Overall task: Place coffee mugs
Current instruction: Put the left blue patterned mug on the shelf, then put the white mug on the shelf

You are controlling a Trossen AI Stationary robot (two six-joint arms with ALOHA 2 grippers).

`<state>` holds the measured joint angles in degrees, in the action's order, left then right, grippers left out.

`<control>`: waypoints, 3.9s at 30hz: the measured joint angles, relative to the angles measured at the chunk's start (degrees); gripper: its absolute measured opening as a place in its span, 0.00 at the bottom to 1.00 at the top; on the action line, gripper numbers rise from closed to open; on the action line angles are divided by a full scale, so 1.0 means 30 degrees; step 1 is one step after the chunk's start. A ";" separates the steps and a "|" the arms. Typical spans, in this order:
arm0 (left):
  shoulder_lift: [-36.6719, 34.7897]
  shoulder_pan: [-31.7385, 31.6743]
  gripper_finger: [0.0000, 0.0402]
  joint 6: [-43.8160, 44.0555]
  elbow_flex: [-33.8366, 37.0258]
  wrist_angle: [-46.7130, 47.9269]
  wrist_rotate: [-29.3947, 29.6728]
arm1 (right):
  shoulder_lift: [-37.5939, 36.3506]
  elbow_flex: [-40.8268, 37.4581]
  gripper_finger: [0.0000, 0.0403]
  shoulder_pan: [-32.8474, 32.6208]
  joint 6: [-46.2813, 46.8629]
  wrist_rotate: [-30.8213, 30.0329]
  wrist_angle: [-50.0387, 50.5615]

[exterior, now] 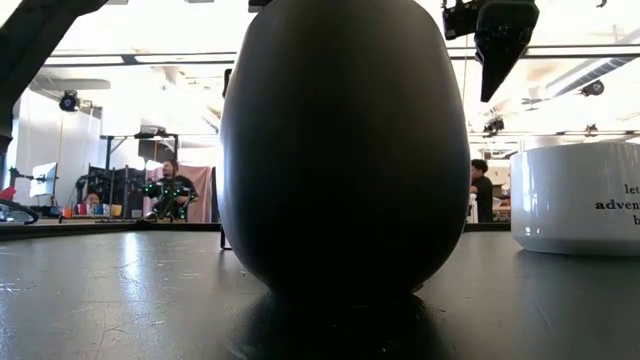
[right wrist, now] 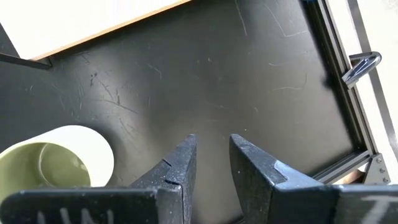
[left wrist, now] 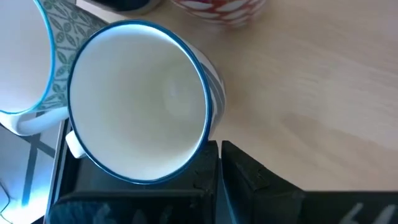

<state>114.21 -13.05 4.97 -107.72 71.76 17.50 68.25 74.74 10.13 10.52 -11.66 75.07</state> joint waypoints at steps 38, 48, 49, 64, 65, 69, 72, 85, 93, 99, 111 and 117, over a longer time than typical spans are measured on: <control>-0.1232 0.3192 0.01 0.1690 -0.0044 0.0433 -0.0814 | -0.0184 -0.0413 0.21 -0.0054 0.0071 0.1585 0.0277; -0.6935 0.4406 0.01 0.6004 0.6705 -0.1927 0.0354 | -0.2352 -0.3688 0.21 -0.0430 0.1145 0.1841 -0.0590; -0.7852 0.4694 0.01 0.6412 0.7872 -0.2954 0.0352 | -0.2691 -0.4068 0.21 -0.0426 0.1219 0.2033 -0.0981; -1.6861 1.1066 0.01 0.6539 1.9162 -1.4402 0.4720 | -0.4874 -0.6543 0.21 -0.1705 0.6693 0.4541 -0.2737; -1.7122 1.1385 0.01 0.6610 1.9627 -1.4663 0.5382 | -0.4873 -0.6661 0.21 -0.1965 0.7348 0.4540 -0.2751; -1.7876 1.1966 0.01 0.6539 2.1193 -1.5611 0.6475 | -0.4724 -0.7200 0.20 -0.3141 0.9804 0.4552 -0.2825; -1.8003 1.1949 0.01 0.6733 2.1821 -1.5605 0.6518 | -0.4511 -0.7300 0.18 -0.4069 1.1333 0.4535 -0.2841; -1.7464 1.1958 0.01 0.7048 2.2578 -1.5637 0.6504 | -0.2670 -0.7308 0.21 -0.7633 1.5518 0.4533 -0.4696; -1.7464 1.1958 0.01 0.7023 2.2607 -1.4931 0.6518 | -0.0974 -0.7308 0.31 -0.7759 1.4985 0.4070 -0.4641; -1.7428 1.1958 0.01 0.7033 2.2709 -1.4875 0.6527 | -0.0402 -0.7308 0.33 -0.7752 1.4469 0.3066 -0.4532; -1.6002 1.1958 0.01 0.7167 2.2709 -1.4748 0.6700 | 0.1359 -0.7359 0.29 -0.7745 1.3477 0.2852 -0.4430; -1.5744 1.1958 0.01 0.7187 2.2709 -1.4317 0.6700 | 0.1676 -0.7454 0.23 -0.7745 1.3129 0.2826 -0.4488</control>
<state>66.98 22.83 26.53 -39.59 28.81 37.60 73.28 52.38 -13.10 49.91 -3.18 61.60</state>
